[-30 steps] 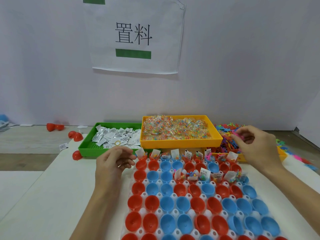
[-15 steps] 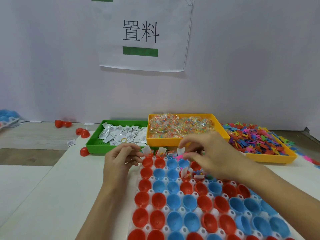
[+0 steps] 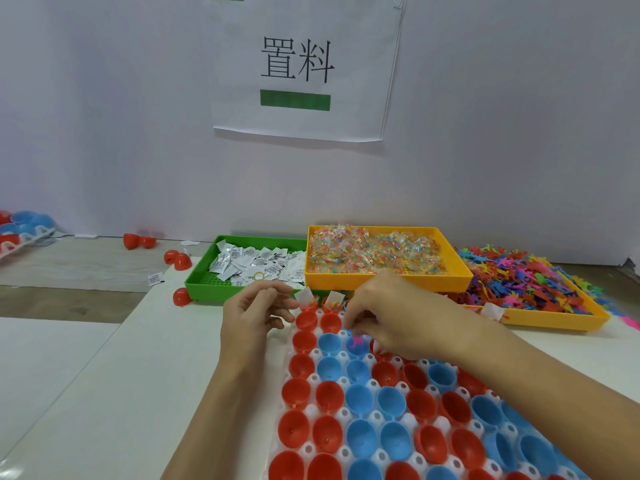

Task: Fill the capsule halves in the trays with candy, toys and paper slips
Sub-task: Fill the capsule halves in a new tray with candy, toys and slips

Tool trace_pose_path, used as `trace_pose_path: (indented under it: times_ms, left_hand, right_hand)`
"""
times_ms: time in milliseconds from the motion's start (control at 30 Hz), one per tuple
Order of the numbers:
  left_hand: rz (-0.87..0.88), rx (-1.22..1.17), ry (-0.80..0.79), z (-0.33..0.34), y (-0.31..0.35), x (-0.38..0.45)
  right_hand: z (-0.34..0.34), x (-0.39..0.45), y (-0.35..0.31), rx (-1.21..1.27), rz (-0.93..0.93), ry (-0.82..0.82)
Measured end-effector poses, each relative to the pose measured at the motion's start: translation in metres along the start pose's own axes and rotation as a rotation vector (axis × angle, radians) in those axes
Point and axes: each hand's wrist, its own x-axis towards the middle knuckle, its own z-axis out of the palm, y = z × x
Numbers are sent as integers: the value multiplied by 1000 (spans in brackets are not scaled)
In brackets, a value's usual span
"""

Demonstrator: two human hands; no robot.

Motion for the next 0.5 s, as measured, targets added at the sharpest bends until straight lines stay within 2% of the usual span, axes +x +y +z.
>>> trace_pose_path:
  times_ms: [500]
  left_hand:
    - [-5, 30, 23, 0, 1, 0]
  right_hand:
    - [10, 4, -1, -52, 30, -25]
